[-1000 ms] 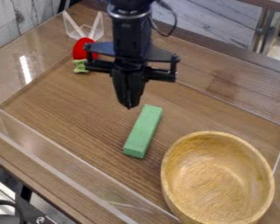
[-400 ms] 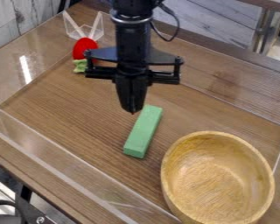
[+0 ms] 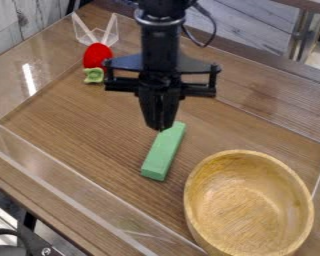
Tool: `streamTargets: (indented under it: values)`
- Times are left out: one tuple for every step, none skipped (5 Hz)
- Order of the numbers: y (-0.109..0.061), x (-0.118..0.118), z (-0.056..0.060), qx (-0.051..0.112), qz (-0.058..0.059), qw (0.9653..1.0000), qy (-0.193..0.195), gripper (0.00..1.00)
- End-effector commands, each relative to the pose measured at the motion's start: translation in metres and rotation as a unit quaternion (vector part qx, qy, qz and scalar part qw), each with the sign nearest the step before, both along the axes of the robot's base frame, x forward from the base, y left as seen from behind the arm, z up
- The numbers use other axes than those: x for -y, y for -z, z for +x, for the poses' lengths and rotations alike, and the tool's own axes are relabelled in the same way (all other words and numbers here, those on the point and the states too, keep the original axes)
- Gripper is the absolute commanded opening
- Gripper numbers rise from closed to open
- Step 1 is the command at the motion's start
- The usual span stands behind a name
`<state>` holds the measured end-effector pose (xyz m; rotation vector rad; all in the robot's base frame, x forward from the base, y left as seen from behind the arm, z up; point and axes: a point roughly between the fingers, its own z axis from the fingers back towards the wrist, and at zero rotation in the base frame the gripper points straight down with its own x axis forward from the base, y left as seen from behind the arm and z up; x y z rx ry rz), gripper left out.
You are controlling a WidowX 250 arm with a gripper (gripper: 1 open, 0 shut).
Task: Remove the green stick from the brown bowl and put it on the table
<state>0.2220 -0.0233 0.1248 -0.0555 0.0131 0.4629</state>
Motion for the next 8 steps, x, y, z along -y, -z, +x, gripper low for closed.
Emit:
streamTargets:
  values:
    - [-0.01, 0.001, 0.012, 0.033, -0.011, 0.9994, -0.005, 1.0]
    - [-0.004, -0.003, 0.01, 0.057, -0.012, 0.9969, -0.053, 1.0]
    - [0.006, -0.01, 0.008, 0.088, -0.009, 0.9905, -0.105, 1.0]
    - [0.007, -0.022, 0.014, 0.118, -0.004, 0.9873, -0.107, 1.0]
    - [0.007, -0.033, 0.02, 0.142, 0.002, 0.9845, -0.102, 1.0]
    - [0.015, -0.036, 0.028, 0.153, 0.012, 0.9838, -0.094, 1.0]
    - [0.027, -0.037, 0.034, 0.156, 0.029, 0.9841, -0.08, 1.0]
    - [0.014, -0.036, 0.034, 0.158, 0.039, 0.9849, -0.059, 1.0]
